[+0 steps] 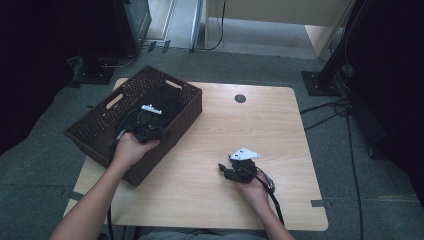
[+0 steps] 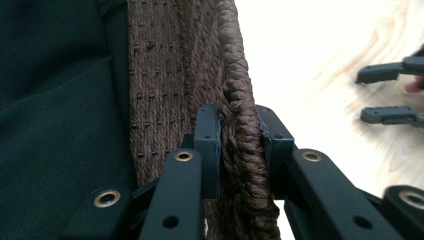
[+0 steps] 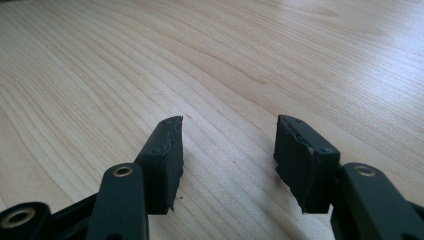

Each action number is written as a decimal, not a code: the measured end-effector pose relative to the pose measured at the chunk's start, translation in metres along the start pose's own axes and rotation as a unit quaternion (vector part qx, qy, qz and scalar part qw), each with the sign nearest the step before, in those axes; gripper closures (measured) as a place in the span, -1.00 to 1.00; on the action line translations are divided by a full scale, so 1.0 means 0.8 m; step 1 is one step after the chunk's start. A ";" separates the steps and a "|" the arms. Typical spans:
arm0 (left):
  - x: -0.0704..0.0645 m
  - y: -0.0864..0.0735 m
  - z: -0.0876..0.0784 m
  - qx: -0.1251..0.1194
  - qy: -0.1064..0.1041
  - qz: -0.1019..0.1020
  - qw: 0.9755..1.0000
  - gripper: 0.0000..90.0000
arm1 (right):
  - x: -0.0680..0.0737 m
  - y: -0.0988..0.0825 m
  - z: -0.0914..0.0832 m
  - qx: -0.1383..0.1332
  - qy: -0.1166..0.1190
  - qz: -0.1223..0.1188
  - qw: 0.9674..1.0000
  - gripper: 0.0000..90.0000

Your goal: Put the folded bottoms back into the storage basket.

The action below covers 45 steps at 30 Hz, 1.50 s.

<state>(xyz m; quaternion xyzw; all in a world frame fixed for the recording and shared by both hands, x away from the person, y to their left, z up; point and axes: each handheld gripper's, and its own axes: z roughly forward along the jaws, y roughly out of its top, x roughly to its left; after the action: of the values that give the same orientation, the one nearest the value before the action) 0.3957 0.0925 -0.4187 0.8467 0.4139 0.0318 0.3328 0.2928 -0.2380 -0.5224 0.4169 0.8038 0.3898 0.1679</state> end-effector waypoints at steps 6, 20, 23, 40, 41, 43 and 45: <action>0.026 -0.010 -0.015 -0.017 0.035 -0.051 0.998 0.67 | -0.001 0.000 0.000 0.000 0.003 0.002 1.000 0.01; 0.069 -0.018 -0.035 -0.040 0.114 -0.151 0.981 0.66 | -0.001 0.000 0.001 -0.001 0.002 -0.001 1.000 0.01; 0.063 -0.010 -0.028 -0.042 0.133 -0.159 0.977 0.64 | -0.001 0.001 0.001 0.000 0.002 -0.002 1.000 0.01; 0.034 0.009 -0.084 -0.113 0.056 -0.114 0.985 -0.01 | -0.001 0.001 0.001 0.000 0.003 -0.002 1.000 0.00; 0.027 0.012 -0.082 -0.116 0.049 -0.108 0.986 -0.03 | -0.001 0.001 0.001 0.000 0.005 -0.001 1.000 0.00; 0.010 0.016 -0.076 -0.114 0.031 -0.095 0.988 -0.07 | -0.001 0.001 0.001 0.000 0.004 -0.001 1.000 -0.01; -0.001 0.018 -0.068 -0.110 0.017 -0.088 0.990 -0.09 | 0.000 0.001 0.001 0.000 0.003 -0.002 1.000 -0.02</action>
<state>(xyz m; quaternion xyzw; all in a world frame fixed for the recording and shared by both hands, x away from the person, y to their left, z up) 0.3869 0.1148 -0.3679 0.7646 0.4863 0.0621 0.4185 0.2935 -0.2377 -0.5224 0.4141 0.8051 0.3908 0.1659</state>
